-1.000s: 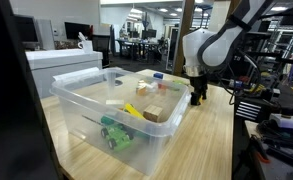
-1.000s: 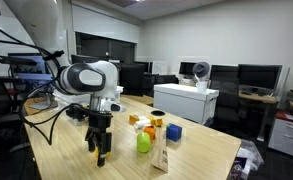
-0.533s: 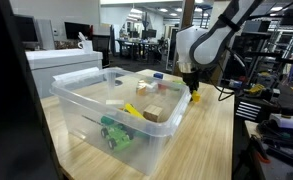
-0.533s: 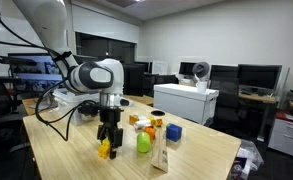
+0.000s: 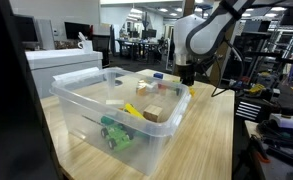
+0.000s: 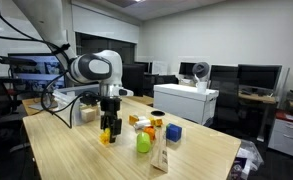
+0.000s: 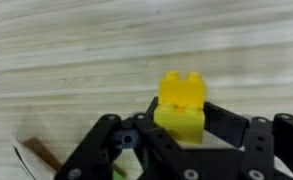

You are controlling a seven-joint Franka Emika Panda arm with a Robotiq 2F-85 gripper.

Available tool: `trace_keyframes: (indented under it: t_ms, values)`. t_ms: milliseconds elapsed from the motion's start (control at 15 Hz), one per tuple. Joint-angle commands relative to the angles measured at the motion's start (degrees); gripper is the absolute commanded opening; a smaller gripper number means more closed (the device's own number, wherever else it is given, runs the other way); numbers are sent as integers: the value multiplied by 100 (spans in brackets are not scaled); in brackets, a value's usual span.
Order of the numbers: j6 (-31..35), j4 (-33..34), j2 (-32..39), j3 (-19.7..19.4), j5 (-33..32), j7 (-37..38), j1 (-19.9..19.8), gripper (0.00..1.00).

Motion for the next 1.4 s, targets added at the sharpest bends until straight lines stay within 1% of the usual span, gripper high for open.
trace_keyframes:
  t_ms: [0, 133, 267, 533, 667, 733, 800, 933, 1067, 1133, 1200, 1333]
  values:
    - [-81, 3, -950, 389, 832, -105, 124, 16]
    - [-2, 191, -1380, 608, 1155, -44, 270, 16]
    - [21, 388, -1946, 903, 1527, -203, 500, 16]
    - [-879, 452, -2738, 1344, 2424, -883, 1138, 16]
    - [-1328, 425, -2937, 1465, 2672, -1163, 1411, 16]
    - [-1552, 470, -2969, 1510, 2701, -1256, 1500, 66]
    - [-1642, 519, -2961, 1534, 2648, -1311, 1531, 67]
    - [-1665, 558, -2911, 1519, 2471, -1448, 1502, 81]
    - [-1516, 594, -2773, 1362, 2161, -1565, 1257, 96]
    - [-1456, 605, -2704, 1259, 1962, -1614, 1097, 99]
    - [-1416, 625, -2564, 1108, 1618, -1573, 838, 100]
    - [-1316, 632, -2350, 888, 1071, -1453, 465, 100]
